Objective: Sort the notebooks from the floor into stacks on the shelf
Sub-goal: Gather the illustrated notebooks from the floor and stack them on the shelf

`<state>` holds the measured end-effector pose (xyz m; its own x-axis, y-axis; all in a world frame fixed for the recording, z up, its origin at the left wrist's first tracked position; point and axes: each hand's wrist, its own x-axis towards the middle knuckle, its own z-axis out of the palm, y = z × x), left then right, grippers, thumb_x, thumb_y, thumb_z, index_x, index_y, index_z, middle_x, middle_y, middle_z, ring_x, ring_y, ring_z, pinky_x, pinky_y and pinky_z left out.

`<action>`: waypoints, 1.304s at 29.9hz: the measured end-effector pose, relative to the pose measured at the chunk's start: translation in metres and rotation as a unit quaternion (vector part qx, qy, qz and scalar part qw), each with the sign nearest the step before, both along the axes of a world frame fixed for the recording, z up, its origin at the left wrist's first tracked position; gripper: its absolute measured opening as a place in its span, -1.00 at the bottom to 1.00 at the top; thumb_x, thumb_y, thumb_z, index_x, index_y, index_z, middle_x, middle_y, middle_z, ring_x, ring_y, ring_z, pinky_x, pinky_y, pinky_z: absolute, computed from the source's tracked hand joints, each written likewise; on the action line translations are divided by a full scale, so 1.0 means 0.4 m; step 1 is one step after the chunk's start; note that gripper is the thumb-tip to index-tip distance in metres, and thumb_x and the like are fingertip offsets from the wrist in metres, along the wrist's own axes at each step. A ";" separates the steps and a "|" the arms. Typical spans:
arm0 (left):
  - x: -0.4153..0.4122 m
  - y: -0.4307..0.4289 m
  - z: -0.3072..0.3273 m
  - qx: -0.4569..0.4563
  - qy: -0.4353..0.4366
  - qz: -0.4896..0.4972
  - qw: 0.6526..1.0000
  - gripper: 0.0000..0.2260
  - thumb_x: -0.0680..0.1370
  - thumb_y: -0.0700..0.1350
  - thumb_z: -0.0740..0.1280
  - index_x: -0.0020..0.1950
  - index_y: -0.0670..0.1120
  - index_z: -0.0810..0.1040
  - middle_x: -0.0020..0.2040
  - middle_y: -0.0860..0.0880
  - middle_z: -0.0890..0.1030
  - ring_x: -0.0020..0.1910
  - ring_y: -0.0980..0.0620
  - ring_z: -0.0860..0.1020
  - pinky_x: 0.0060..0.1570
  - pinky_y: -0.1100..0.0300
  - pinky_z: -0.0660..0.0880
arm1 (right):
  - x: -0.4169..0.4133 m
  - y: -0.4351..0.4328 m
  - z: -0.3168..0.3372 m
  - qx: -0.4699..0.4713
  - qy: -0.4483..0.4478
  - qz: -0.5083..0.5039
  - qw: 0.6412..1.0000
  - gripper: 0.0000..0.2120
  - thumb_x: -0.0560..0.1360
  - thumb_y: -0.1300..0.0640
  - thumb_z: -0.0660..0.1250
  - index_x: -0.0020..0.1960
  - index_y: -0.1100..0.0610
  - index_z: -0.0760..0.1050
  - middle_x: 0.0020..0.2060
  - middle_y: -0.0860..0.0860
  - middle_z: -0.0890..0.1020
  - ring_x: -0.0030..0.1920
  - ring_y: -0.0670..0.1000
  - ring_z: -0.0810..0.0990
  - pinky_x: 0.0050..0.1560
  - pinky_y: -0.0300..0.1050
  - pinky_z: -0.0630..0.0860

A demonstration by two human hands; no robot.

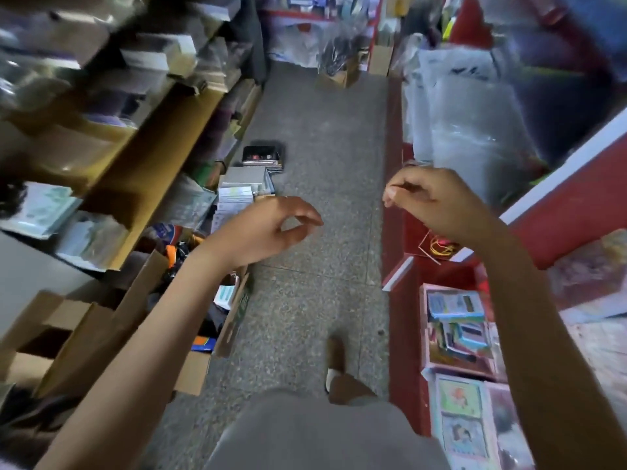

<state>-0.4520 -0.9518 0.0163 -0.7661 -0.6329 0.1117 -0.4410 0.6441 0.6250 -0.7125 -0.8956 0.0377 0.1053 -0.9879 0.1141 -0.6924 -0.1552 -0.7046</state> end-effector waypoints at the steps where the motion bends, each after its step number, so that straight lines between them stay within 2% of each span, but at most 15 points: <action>1: -0.028 -0.042 0.006 0.003 0.001 0.007 1.000 -0.84 0.53 -0.21 0.34 0.09 -0.12 0.61 0.00 0.07 0.62 -0.02 0.25 0.53 0.00 0.46 0.42 | -0.028 -0.048 0.002 0.011 0.005 0.004 1.000 -0.85 0.51 0.08 0.26 -0.16 0.05 0.58 -0.23 -0.08 0.64 -0.12 -0.05 0.62 0.06 0.08 0.52; 4: -0.092 -0.165 0.012 -0.011 -0.007 0.024 1.000 -0.85 0.54 -0.21 0.34 0.08 -0.15 0.62 0.01 0.02 0.64 -0.02 0.23 0.54 -0.03 0.50 0.40 | -0.095 -0.204 0.014 0.035 -0.007 0.027 0.999 -0.87 0.52 0.11 0.28 -0.16 0.03 0.58 -0.23 -0.06 0.65 -0.14 -0.05 0.62 0.02 0.03 0.53; 7: -0.122 -0.283 0.008 0.000 -0.014 0.060 0.998 -0.84 0.53 -0.21 0.34 0.09 -0.12 0.62 0.04 0.01 0.64 0.00 0.17 0.56 0.05 0.36 0.44 | -0.121 -0.362 0.029 0.037 -0.012 0.053 0.998 -0.87 0.53 0.15 0.27 -0.13 0.09 0.58 -0.20 -0.04 0.66 -0.13 -0.09 0.61 -0.03 -0.11 0.50; 11: -0.132 -0.429 -0.002 0.005 -0.040 0.102 0.994 -0.82 0.55 -0.14 0.31 0.12 -0.06 0.60 0.07 0.07 0.62 0.03 0.13 0.57 0.05 0.11 0.51 | -0.140 -0.552 0.014 0.039 -0.018 0.092 0.995 -0.87 0.54 0.17 0.27 -0.11 0.14 0.58 -0.18 -0.03 0.67 -0.11 0.01 0.62 -0.01 -0.07 0.48; 16: -0.158 -0.652 -0.053 0.023 -0.024 0.153 0.988 -0.83 0.56 -0.17 0.30 0.11 -0.07 0.60 0.08 0.03 0.62 0.03 0.11 0.57 0.06 0.19 0.50 | -0.162 -0.824 -0.040 0.066 -0.006 0.131 0.989 -0.86 0.54 0.20 0.28 -0.15 0.08 0.57 -0.19 -0.04 0.67 -0.13 -0.12 0.61 -0.08 -0.31 0.45; 21: -0.158 -0.910 -0.142 0.046 -0.012 0.215 0.975 -0.83 0.57 -0.13 0.29 0.12 -0.06 0.61 0.07 0.05 0.63 0.01 0.15 0.56 0.04 0.25 0.46 | -0.132 -1.144 -0.067 0.083 0.009 0.150 0.985 -0.86 0.53 0.20 0.28 -0.17 0.07 0.56 -0.22 -0.08 0.67 -0.11 -0.01 0.62 -0.06 -0.23 0.44; 24: -0.142 -1.051 -0.180 0.073 0.002 0.251 0.965 -0.82 0.57 -0.12 0.29 0.13 -0.06 0.60 0.07 0.04 0.63 0.00 0.17 0.56 0.03 0.30 0.46 | -0.108 -1.322 -0.081 0.109 0.018 0.169 0.979 -0.86 0.52 0.18 0.29 -0.17 0.02 0.56 -0.21 -0.05 0.67 -0.08 0.09 0.62 0.03 -0.05 0.49; 26: -0.133 -1.133 -0.202 0.088 -0.004 0.271 0.958 -0.81 0.58 -0.11 0.28 0.15 -0.06 0.59 0.09 0.05 0.62 0.01 0.16 0.55 0.07 0.26 0.47 | -0.092 -1.431 -0.091 0.121 0.023 0.192 0.974 -0.86 0.51 0.17 0.29 -0.19 0.00 0.55 -0.21 -0.03 0.67 -0.08 0.14 0.61 0.04 0.05 0.50; 28: -0.121 -1.204 -0.230 0.086 -0.028 0.296 0.951 -0.80 0.58 -0.12 0.27 0.16 -0.06 0.59 0.11 0.04 0.62 0.04 0.12 0.56 0.10 0.23 0.46 | -0.071 -1.537 -0.102 0.122 0.022 0.215 0.969 -0.86 0.51 0.19 0.29 -0.19 0.03 0.56 -0.21 -0.01 0.67 -0.09 0.15 0.61 0.02 0.03 0.50; 31: -0.095 -1.273 -0.277 0.120 -0.043 0.337 0.933 -0.79 0.58 -0.14 0.26 0.17 -0.04 0.58 0.13 0.05 0.61 0.07 0.10 0.56 0.10 0.22 0.47 | -0.023 -1.685 -0.133 0.150 0.006 0.241 0.959 -0.83 0.53 0.19 0.28 -0.18 0.00 0.55 -0.23 -0.08 0.67 -0.11 0.00 0.64 0.04 -0.07 0.49; 33: -0.071 -1.306 -0.305 0.151 -0.029 0.370 0.916 -0.80 0.57 -0.15 0.26 0.15 -0.03 0.59 0.12 0.05 0.62 0.05 0.10 0.57 0.09 0.14 0.50 | 0.023 -1.784 -0.170 0.180 -0.009 0.266 0.947 -0.82 0.53 0.17 0.27 -0.19 -0.04 0.55 -0.24 -0.11 0.67 -0.09 -0.07 0.65 0.10 -0.03 0.51; 39: -0.004 -1.432 -0.387 0.213 0.016 0.514 0.831 -0.78 0.54 -0.20 0.28 0.14 -0.02 0.60 0.10 0.06 0.62 0.05 0.11 0.57 0.10 0.06 0.52 | 0.207 -2.073 -0.297 0.239 0.019 0.373 0.896 -0.83 0.54 0.16 0.25 -0.17 -0.03 0.53 -0.21 -0.09 0.65 -0.09 -0.09 0.62 0.06 -0.11 0.51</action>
<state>-0.4535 -1.5247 -0.1386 0.2019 -0.9383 -0.2807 -0.5991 -0.3450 0.7225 -0.6298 -1.7246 -0.0809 0.7515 -0.5760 -0.3216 -0.5468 -0.2710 -0.7922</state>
